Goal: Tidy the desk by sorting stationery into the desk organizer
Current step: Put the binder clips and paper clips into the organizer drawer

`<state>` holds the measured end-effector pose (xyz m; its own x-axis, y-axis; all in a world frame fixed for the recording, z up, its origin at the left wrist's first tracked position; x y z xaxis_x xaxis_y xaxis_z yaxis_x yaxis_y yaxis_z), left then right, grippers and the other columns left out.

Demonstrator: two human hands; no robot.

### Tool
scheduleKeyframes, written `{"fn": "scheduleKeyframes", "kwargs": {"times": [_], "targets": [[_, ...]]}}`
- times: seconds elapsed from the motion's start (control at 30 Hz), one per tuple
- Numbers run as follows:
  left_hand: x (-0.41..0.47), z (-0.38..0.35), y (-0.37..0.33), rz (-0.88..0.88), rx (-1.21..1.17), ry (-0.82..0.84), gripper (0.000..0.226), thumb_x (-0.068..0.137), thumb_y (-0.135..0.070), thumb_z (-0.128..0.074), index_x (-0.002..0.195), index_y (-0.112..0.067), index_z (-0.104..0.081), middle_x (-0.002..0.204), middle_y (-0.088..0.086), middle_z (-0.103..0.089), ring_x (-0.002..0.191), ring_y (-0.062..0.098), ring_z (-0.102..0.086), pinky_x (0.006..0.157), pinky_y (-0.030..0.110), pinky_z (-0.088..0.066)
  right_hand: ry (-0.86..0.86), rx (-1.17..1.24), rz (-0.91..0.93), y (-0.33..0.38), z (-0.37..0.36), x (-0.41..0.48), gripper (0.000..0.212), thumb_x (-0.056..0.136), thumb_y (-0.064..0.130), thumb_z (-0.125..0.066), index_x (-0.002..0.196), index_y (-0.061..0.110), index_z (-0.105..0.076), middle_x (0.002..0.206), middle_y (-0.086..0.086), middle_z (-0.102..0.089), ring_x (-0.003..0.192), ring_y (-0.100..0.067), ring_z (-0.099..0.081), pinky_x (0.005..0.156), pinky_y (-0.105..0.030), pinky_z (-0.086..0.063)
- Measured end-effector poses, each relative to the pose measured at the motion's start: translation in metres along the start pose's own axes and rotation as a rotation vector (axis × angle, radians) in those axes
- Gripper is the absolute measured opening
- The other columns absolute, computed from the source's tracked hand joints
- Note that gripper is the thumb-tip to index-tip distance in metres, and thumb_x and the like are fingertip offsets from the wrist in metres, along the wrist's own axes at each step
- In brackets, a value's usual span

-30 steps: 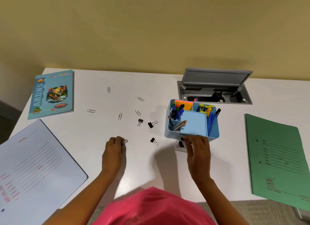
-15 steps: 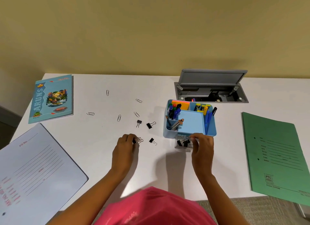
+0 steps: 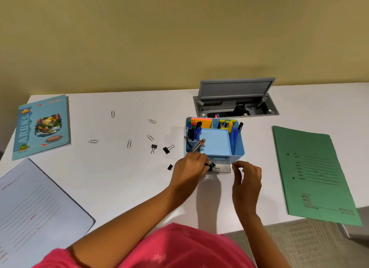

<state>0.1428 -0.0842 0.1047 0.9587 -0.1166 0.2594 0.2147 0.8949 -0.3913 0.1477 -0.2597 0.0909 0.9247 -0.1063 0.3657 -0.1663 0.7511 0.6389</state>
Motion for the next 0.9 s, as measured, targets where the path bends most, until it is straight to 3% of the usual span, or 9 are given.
{"fn": "scheduleKeyframes", "kwargs": {"times": [0.1,0.23,0.43,0.57,0.67,0.73,0.83,0.9], "targets": [[0.008,-0.013,-0.001,-0.031,0.097,0.047,0.010,0.075,-0.024,-0.075,0.079,-0.020,-0.067,0.074,-0.002,-0.068,0.064,0.016,-0.063,0.044,0.019,-0.043,0.000,-0.030,-0.005,-0.002,0.003,-0.005,0.012,0.086,0.004,-0.061,0.097,0.008,-0.063,0.091,-0.002,-0.062,0.092,-0.018,-0.050,0.074,-0.015,-0.035],[0.007,-0.022,0.006,-0.033,0.192,0.111,0.015,0.073,-0.030,-0.076,0.084,-0.023,-0.069,0.080,-0.005,-0.070,0.070,0.017,-0.065,0.043,0.021,-0.043,-0.020,-0.044,0.014,-0.002,0.006,-0.010,0.010,0.086,0.005,-0.062,0.095,0.008,-0.064,0.088,-0.003,-0.062,0.088,-0.019,-0.050,0.073,-0.017,-0.035],[-0.010,-0.002,0.027,0.064,0.213,0.081,0.010,0.074,-0.030,-0.074,0.081,-0.027,-0.067,0.079,-0.009,-0.067,0.060,0.014,-0.060,0.039,0.020,-0.035,-0.005,-0.022,0.106,0.007,0.000,-0.009,0.009,0.089,0.010,-0.060,0.096,0.007,-0.064,0.088,-0.005,-0.063,0.088,-0.018,-0.049,0.074,-0.018,-0.037],[-0.028,0.008,0.062,0.217,0.214,0.046,0.010,0.074,-0.027,-0.075,0.079,-0.026,-0.067,0.079,-0.009,-0.067,0.062,0.016,-0.060,0.039,0.024,-0.036,0.250,0.068,0.391,0.029,-0.026,-0.017,0.009,0.092,0.011,-0.054,0.100,0.013,-0.057,0.094,-0.005,-0.059,0.089,-0.019,-0.053,0.073,-0.024,-0.044],[-0.038,0.008,0.093,0.326,0.213,0.042,0.013,0.072,-0.019,-0.076,0.080,-0.021,-0.067,0.080,-0.006,-0.067,0.062,0.020,-0.060,0.039,0.025,-0.037,0.547,0.059,0.563,0.052,-0.058,-0.031,0.032,0.086,0.000,-0.054,0.115,0.015,-0.052,0.108,-0.007,-0.058,0.100,-0.021,-0.055,0.074,-0.029,-0.051],[-0.045,0.002,0.116,0.401,0.259,0.073,0.025,0.067,-0.010,-0.078,0.089,-0.019,-0.068,0.085,-0.005,-0.068,0.063,0.021,-0.060,0.038,0.024,-0.036,0.695,-0.010,0.601,0.061,-0.084,-0.037,0.052,0.078,-0.012,-0.054,0.123,0.013,-0.051,0.118,-0.008,-0.057,0.107,-0.023,-0.056,0.083,-0.034,-0.053],[-0.050,-0.007,0.142,0.460,0.263,0.120,0.048,0.060,0.004,-0.078,0.104,-0.013,-0.067,0.099,0.001,-0.068,0.070,0.025,-0.063,0.043,0.026,-0.043,0.660,-0.007,0.723,0.066,-0.117,-0.045,0.053,0.081,-0.014,-0.043,0.130,0.005,-0.052,0.127,-0.014,-0.056,0.115,-0.026,-0.055,0.094,-0.035,-0.049],[-0.048,-0.010,0.149,0.439,0.231,0.141,0.057,0.058,0.009,-0.077,0.111,-0.009,-0.065,0.109,0.005,-0.067,0.078,0.029,-0.066,0.049,0.030,-0.050,0.648,-0.067,0.731,0.072,-0.134,-0.046,0.042,0.094,0.009,-0.040,0.135,0.014,-0.048,0.136,-0.004,-0.052,0.123,-0.018,-0.052,0.100,-0.025,-0.044]]}}
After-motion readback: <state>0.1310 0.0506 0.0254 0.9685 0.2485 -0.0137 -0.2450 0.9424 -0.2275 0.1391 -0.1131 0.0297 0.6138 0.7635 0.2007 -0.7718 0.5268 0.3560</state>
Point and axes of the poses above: each hand's wrist, its own x-axis towards the middle knuckle, its own z-axis out of the back of the hand, y = z × x, the point moved 3 cm from there along x, towards the middle knuckle
